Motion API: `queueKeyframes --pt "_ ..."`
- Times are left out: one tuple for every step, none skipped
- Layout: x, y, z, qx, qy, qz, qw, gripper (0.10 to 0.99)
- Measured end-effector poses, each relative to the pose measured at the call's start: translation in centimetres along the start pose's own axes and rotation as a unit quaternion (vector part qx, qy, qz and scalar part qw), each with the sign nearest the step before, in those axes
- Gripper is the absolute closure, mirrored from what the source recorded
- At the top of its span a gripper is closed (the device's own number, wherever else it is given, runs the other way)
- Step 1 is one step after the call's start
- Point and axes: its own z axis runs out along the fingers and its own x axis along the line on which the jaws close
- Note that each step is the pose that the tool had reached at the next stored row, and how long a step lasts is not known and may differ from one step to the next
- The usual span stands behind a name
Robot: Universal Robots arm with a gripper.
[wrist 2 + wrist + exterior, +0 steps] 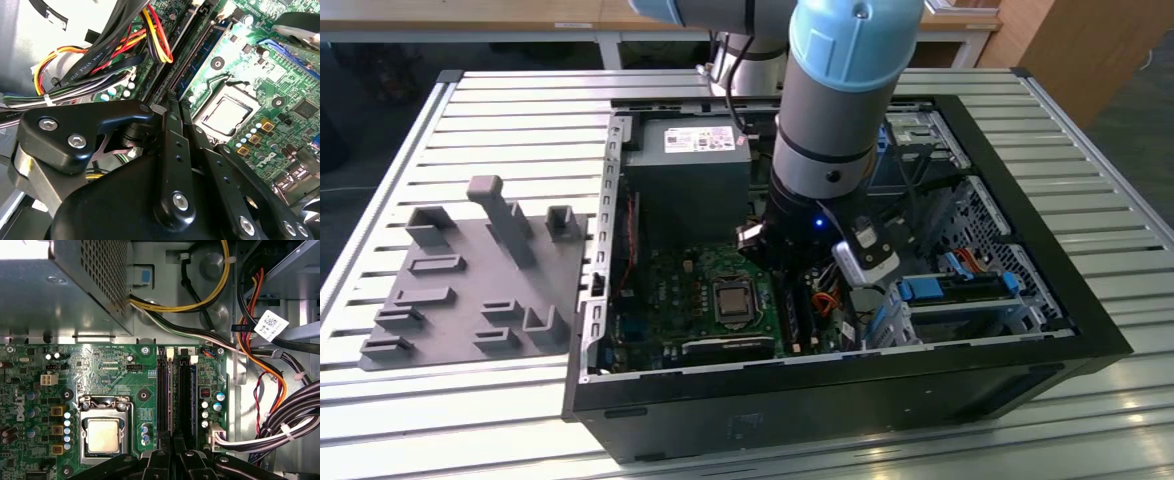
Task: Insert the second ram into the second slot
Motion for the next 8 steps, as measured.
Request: queueKeyframes --pt "0.0 0.0 0.01 0.0 0.0 0.0 1.0 0.949" --pt "0.0 0.0 0.07 0.0 0.0 0.0 1.0 0.949" --pt "0.0 0.0 0.12 0.0 0.0 0.001 1.0 0.949" --pt "0.0 0.0 0.13 0.0 0.0 0.001 1.0 0.949" --pt "0.0 0.0 0.14 0.0 0.0 0.001 1.0 0.949" --pt "0.0 0.0 0.15 0.0 0.0 0.001 1.0 0.949" --pt "0.0 0.0 0.17 0.0 0.0 0.001 1.0 0.949" --pt "0.0 0.0 0.19 0.0 0.0 0.001 1.0 0.949"
